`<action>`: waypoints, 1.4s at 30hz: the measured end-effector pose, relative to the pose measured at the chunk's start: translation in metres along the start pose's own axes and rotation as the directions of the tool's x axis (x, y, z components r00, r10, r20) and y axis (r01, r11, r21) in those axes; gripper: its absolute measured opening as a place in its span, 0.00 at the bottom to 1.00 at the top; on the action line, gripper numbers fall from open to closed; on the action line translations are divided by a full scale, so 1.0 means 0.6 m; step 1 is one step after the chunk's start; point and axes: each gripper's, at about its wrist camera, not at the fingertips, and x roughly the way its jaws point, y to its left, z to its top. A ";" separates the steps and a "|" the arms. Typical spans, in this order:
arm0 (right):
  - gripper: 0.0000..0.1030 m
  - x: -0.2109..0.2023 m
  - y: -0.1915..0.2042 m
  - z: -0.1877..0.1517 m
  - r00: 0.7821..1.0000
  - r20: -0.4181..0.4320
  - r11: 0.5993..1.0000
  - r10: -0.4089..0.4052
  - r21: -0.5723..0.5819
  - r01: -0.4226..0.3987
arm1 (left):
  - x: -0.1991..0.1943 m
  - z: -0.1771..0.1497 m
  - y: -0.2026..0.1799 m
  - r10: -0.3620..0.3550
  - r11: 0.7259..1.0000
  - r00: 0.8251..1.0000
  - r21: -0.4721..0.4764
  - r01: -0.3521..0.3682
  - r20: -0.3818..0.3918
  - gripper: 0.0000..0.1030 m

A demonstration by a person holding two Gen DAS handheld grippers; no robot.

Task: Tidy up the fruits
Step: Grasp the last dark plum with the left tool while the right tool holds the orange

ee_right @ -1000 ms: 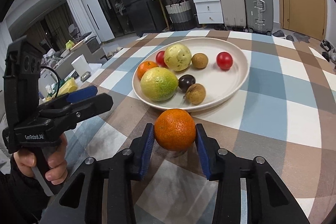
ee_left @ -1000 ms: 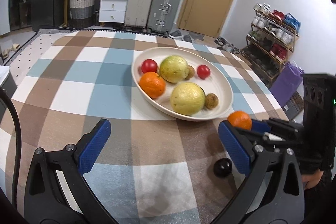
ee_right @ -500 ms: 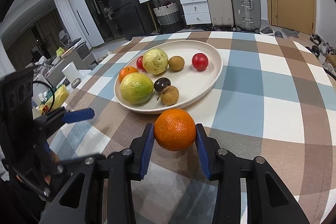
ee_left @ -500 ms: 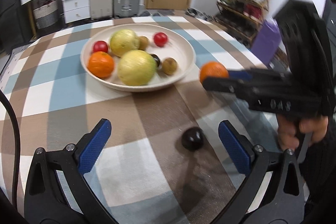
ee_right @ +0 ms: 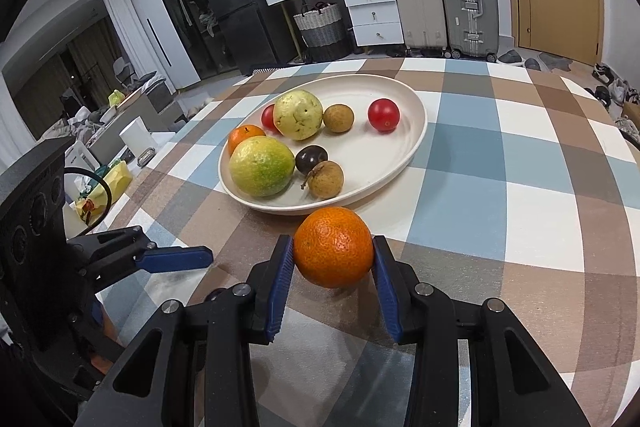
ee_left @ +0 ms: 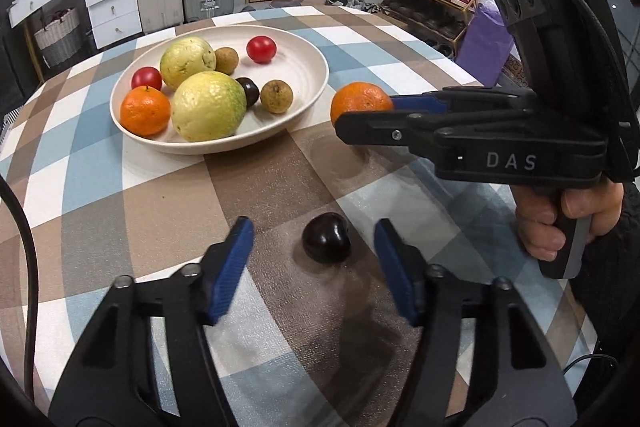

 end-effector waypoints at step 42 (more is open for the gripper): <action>0.39 -0.022 -0.006 0.006 0.996 0.092 1.000 -0.015 0.025 0.013 | -0.044 0.016 0.043 0.027 0.995 0.992 -0.100 -0.014 0.124 0.21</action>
